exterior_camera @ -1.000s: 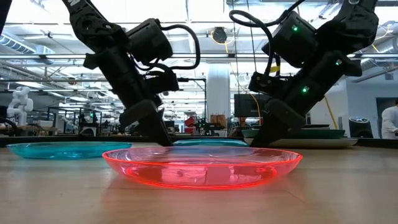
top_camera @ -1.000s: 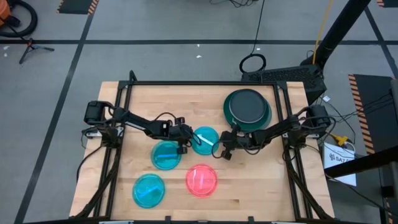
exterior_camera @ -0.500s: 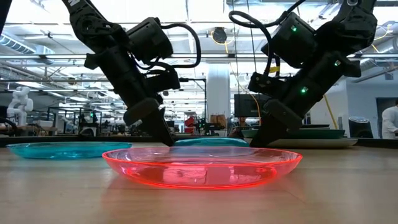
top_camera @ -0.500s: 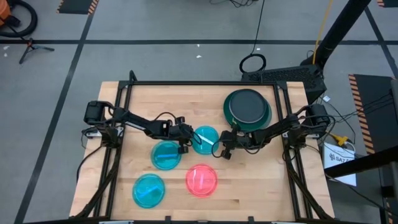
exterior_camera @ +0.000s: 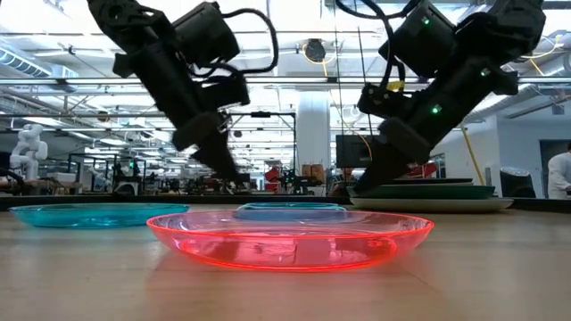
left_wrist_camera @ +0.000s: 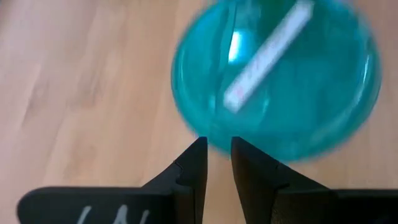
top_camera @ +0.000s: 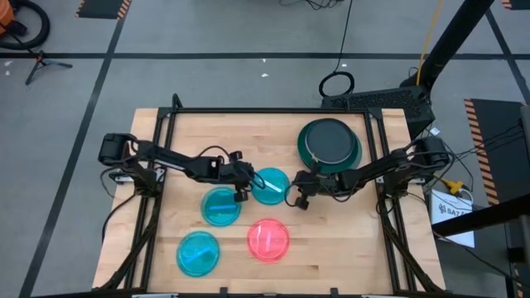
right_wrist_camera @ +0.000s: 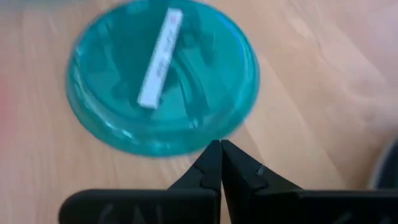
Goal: Stack plastic plates
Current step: Stack the right blue plate on the black plate
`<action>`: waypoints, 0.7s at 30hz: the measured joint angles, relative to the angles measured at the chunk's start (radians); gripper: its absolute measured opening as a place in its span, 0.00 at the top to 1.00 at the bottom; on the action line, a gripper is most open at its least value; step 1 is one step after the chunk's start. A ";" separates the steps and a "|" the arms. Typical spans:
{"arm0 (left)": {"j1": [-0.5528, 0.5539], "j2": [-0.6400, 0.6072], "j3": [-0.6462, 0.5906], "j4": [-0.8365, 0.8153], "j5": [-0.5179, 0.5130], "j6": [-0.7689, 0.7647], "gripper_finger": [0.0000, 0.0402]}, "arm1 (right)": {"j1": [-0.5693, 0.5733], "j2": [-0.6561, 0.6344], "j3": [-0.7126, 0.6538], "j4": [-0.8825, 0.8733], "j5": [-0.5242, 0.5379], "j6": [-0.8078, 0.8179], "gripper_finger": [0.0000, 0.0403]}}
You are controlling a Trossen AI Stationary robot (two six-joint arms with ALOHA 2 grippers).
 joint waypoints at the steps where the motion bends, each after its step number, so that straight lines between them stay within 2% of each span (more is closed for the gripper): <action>1: 0.000 -0.003 0.000 -0.034 0.000 0.006 0.80 | 0.000 -0.003 0.000 -0.024 -0.002 0.007 1.00; 7: -0.001 0.028 0.000 -0.062 0.009 0.009 0.80 | 0.000 0.029 0.000 -0.089 -0.041 0.054 1.00; 15: -0.001 0.093 -0.001 0.004 0.012 0.008 0.80 | -0.005 0.106 0.000 0.056 -0.040 0.041 1.00; 21: -0.001 0.113 0.000 0.041 0.013 -0.012 0.80 | -0.013 0.108 0.000 0.085 -0.046 0.024 1.00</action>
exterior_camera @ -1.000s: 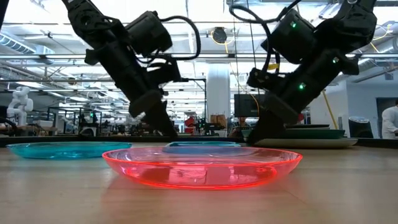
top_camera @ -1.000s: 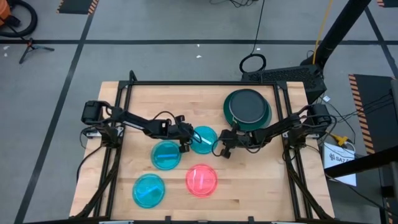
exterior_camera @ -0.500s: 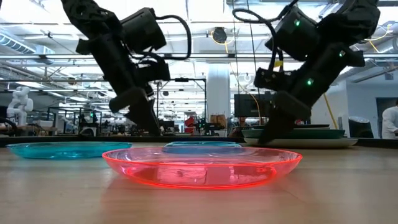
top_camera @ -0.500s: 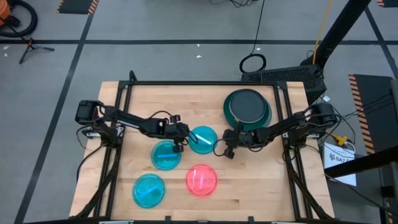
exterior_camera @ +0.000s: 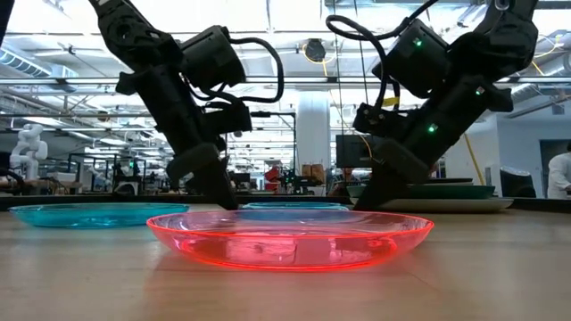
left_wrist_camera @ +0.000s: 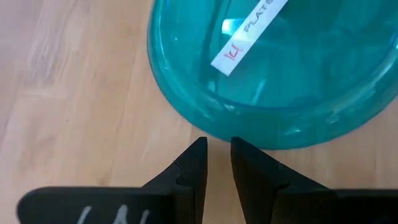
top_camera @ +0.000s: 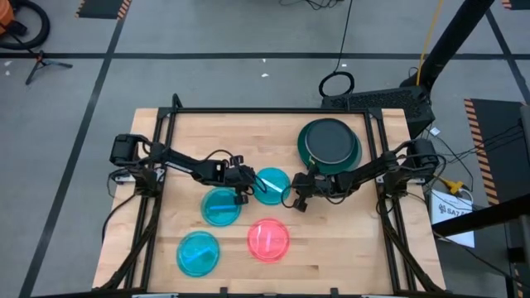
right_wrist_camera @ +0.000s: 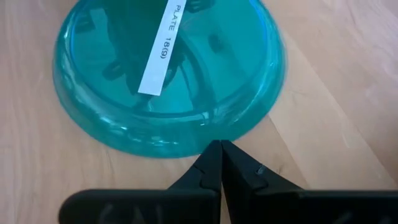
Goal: Stack plastic plates
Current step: Stack the right blue plate on the black plate
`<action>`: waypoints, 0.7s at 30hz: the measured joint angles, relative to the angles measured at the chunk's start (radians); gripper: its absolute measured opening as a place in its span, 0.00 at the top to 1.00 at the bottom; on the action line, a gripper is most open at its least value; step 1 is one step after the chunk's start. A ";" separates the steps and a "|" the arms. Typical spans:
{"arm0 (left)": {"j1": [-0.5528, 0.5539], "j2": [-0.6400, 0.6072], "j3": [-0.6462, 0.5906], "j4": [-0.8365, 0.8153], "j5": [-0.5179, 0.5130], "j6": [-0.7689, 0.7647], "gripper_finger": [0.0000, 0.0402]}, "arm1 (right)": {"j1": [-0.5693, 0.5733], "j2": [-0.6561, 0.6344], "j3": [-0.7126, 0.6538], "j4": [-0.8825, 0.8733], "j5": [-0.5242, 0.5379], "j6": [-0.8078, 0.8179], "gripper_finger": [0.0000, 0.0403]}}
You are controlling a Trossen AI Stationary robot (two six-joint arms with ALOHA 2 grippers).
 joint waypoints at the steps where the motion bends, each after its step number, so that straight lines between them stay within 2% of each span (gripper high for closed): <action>1: 0.000 0.000 0.000 0.006 0.000 -0.001 0.80 | -0.001 0.000 0.000 0.009 -0.002 -0.004 1.00; 21: 0.000 -0.005 0.000 0.055 -0.006 -0.010 0.80 | -0.008 -0.004 0.000 0.078 0.022 -0.057 1.00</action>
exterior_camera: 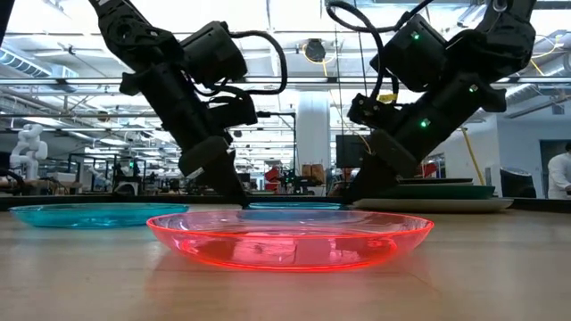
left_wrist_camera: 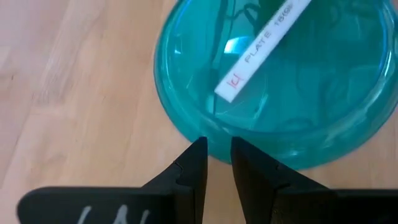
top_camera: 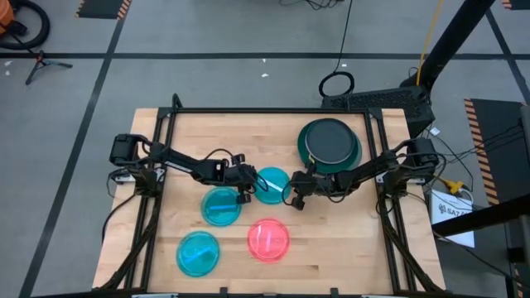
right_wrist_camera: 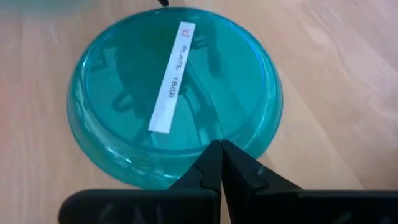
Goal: Stack plastic plates
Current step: Stack the right blue plate on the black plate
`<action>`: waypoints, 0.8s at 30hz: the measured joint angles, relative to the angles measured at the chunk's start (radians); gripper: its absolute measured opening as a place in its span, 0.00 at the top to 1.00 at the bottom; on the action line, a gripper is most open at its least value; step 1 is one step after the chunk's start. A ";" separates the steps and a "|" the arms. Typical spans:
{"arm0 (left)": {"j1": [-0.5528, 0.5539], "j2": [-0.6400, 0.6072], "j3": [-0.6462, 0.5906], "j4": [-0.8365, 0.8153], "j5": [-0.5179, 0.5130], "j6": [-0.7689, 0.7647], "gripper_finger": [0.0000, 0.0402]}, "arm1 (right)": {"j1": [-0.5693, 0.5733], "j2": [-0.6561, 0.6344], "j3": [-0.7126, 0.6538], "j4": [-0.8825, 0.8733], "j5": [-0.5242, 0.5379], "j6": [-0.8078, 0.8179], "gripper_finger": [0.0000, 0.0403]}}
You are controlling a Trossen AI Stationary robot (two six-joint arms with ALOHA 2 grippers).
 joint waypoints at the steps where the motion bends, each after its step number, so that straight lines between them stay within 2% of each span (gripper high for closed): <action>1: 0.000 0.000 0.000 -0.017 0.000 0.002 0.80 | 0.000 0.000 0.000 -0.008 0.000 0.000 1.00; 9: 0.000 0.000 0.000 -0.086 -0.001 0.002 0.80 | 0.000 -0.056 0.000 -0.115 -0.030 0.046 1.00; 17: -0.002 -0.022 0.002 -0.077 0.038 0.018 0.80 | 0.000 -0.207 -0.001 -0.280 -0.046 0.103 1.00; 20: 0.000 -0.005 0.000 -0.064 0.066 0.017 0.80 | 0.001 -0.201 0.000 -0.289 -0.054 0.111 1.00; 24: 0.001 0.023 0.001 -0.043 0.072 0.009 0.80 | 0.001 -0.118 -0.001 -0.243 -0.054 0.117 1.00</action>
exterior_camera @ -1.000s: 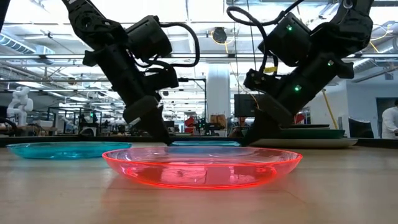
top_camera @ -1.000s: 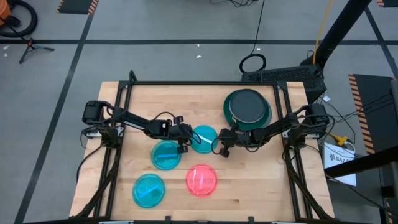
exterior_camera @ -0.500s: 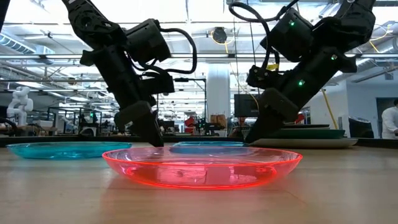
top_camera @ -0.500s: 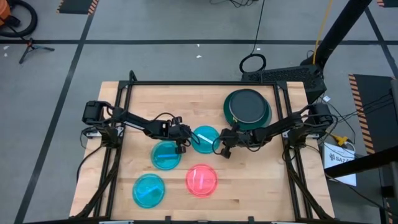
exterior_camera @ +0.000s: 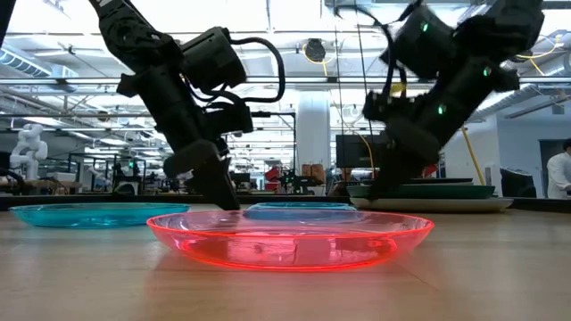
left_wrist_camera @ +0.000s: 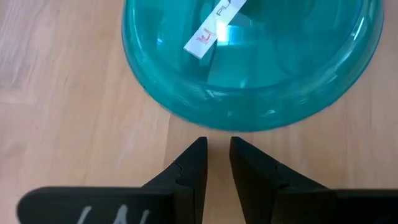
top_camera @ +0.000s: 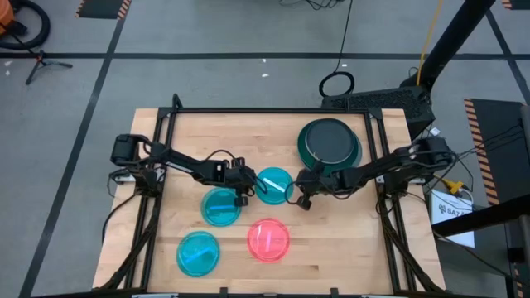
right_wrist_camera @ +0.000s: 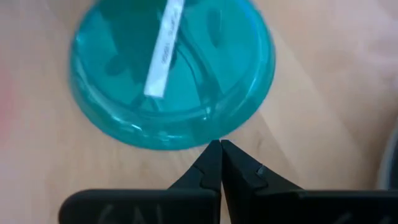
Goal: Stack plastic plates
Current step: Stack the right blue plate on the black plate
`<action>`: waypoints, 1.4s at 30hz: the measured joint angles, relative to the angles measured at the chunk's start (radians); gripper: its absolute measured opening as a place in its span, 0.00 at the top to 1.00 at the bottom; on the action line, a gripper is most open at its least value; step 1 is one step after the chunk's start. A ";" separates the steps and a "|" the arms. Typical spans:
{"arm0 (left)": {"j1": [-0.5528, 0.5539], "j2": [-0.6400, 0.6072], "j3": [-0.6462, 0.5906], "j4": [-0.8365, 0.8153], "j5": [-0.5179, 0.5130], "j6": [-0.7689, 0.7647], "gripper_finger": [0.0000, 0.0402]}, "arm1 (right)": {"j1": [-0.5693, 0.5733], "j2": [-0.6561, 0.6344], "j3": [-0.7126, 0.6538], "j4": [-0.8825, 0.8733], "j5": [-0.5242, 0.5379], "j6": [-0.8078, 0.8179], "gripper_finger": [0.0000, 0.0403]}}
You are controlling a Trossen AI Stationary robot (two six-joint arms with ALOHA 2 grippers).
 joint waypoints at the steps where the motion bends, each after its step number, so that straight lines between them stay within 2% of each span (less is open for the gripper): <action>1: 0.000 0.004 0.001 0.003 -0.001 -0.003 0.80 | 0.000 0.022 0.000 0.015 0.000 0.001 1.00; 9: 0.000 0.016 -0.004 0.137 0.000 0.006 0.80 | 0.001 0.127 0.001 0.127 0.019 0.010 1.00; 13: 0.001 0.013 -0.003 0.231 0.000 0.008 0.80 | 0.002 0.127 0.001 0.137 0.045 -0.002 1.00; 18: 0.004 -0.003 -0.002 0.268 -0.001 0.002 0.80 | 0.001 0.118 -0.001 0.145 0.051 -0.019 1.00; 24: 0.004 -0.036 0.001 0.263 -0.003 -0.031 0.80 | 0.000 0.114 -0.001 0.146 0.053 -0.018 1.00; 35: 0.004 -0.183 0.007 0.236 -0.002 -0.085 0.80 | 0.000 0.114 -0.001 0.194 0.056 -0.031 1.00; 42: 0.004 -0.171 0.154 0.170 0.006 -0.024 0.80 | -0.002 0.112 0.002 0.367 0.058 -0.094 1.00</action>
